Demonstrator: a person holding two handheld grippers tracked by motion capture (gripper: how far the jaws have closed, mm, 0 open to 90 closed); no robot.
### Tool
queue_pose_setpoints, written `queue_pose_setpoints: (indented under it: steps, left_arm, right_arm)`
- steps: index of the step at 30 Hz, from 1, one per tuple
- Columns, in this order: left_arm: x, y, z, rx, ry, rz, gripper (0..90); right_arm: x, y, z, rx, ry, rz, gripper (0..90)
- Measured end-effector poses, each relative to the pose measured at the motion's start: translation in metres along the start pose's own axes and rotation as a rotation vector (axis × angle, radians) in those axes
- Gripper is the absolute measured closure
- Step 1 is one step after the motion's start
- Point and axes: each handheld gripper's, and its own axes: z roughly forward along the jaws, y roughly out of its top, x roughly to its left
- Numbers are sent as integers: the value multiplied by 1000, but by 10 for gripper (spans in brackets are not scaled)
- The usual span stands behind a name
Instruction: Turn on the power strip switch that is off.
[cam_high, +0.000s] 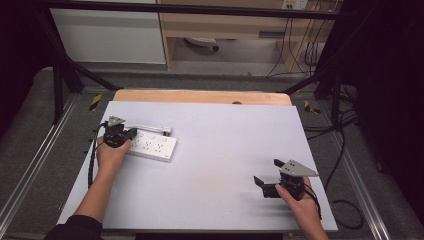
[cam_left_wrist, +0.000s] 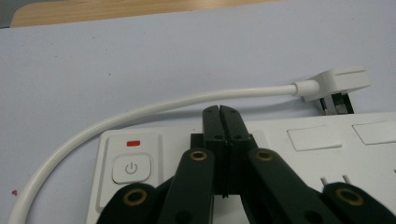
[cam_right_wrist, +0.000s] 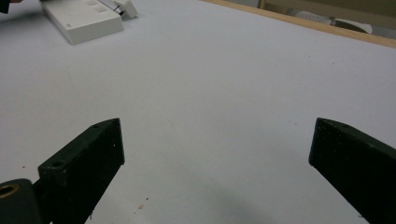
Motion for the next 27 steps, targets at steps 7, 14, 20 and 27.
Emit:
queue_pose_setpoints:
  steps: [7, 14, 20, 27]
  left_arm:
    - [-1, 0, 0, 2, 2, 2, 900]
    - [-1, 1, -1, -2, 3, 2, 900]
    - [-2, 3, -2, -14, -2, 2, 900]
    - [-3, 6, -5, -43, 15, -22, 893]
  right_arm:
    - [0, 0, 0, 1, 1, 0, 38]
    - [-1, 0, 0, -2, -4, 2, 38]
    - [0, 0, 0, -1, -2, 0, 38]
    - [-1, 0, 0, -1, -3, 2, 38]
